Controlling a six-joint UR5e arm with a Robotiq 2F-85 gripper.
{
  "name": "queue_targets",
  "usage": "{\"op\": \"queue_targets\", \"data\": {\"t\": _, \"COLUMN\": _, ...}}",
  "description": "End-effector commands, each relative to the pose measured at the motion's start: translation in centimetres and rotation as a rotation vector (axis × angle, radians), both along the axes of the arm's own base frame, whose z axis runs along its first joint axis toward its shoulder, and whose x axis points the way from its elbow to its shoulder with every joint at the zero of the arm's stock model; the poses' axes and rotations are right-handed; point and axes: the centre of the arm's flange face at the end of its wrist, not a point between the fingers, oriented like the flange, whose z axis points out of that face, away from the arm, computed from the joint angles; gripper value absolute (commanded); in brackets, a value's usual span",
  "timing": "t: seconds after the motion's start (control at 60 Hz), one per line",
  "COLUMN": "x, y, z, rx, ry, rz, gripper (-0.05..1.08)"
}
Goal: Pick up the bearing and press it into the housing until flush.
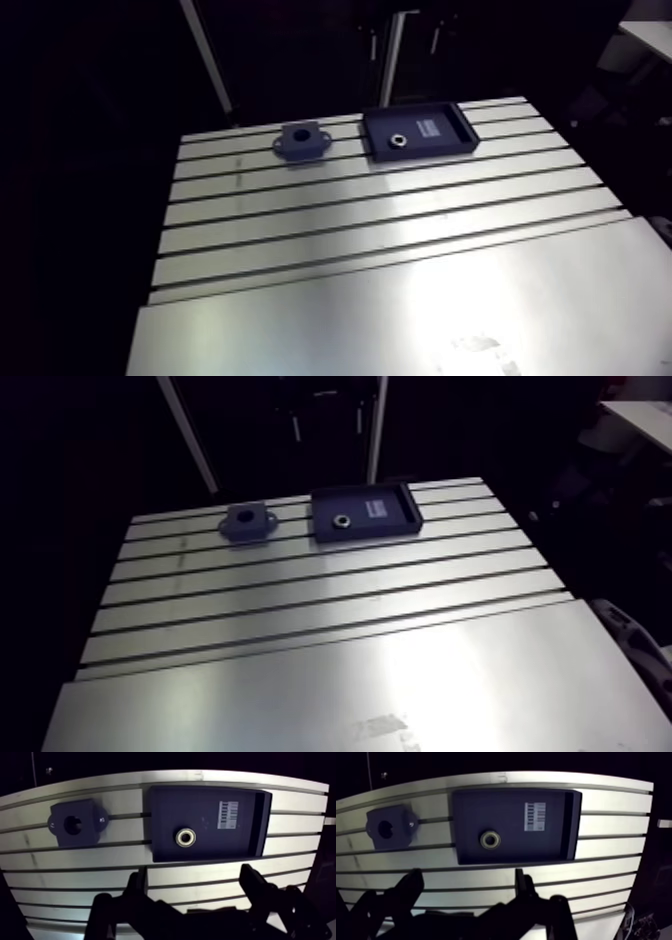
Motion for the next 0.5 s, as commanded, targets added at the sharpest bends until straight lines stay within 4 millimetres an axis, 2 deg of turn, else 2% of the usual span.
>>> {"op": "queue_targets", "data": {"t": 0.017, "x": -0.2, "y": 0.9, "z": -2.5, "rx": -0.017, "ry": -0.005, "rz": -0.005, "gripper": 0.0}}
{"op": "queue_targets", "data": {"t": 0.283, "x": 0.0, "y": 1.5, "z": -3.8, "rx": -0.016, "ry": 0.004, "rz": 0.023, "gripper": 0.01}}
{"op": "queue_targets", "data": {"t": 0.317, "x": 0.0, "y": 1.7, "z": -4.7, "rx": -0.019, "ry": -0.009, "rz": 0.02, "gripper": 0.0}}
{"op": "queue_targets", "data": {"t": 0.5, "x": 0.2, "y": 1.9, "z": -5.9, "rx": -0.021, "ry": -0.019, "rz": 0.018, "gripper": 0.01}}
